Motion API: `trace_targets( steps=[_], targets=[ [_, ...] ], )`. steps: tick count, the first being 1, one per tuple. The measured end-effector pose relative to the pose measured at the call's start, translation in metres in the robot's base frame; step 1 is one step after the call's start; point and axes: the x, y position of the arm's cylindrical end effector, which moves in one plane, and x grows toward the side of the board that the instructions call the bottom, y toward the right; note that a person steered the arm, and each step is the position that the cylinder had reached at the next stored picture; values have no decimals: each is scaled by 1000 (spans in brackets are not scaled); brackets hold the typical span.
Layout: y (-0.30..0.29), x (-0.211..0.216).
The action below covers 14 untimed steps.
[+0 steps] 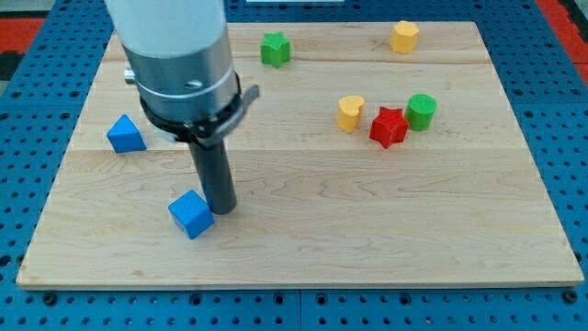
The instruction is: Slightly touch the yellow heart
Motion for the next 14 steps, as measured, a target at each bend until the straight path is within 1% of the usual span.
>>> trace_targets(
  steps=[1, 2, 3, 4, 5, 6, 7, 9, 10, 11, 12, 13, 14],
  targets=[
    [13, 22],
    [-49, 11],
    [-94, -1],
    [-46, -25],
    [-19, -81],
    [-15, -133],
    [12, -156],
    [96, -159],
    [110, -159],
    [110, -141],
    [110, -136],
    [111, -145],
    [124, -169]
  ],
)
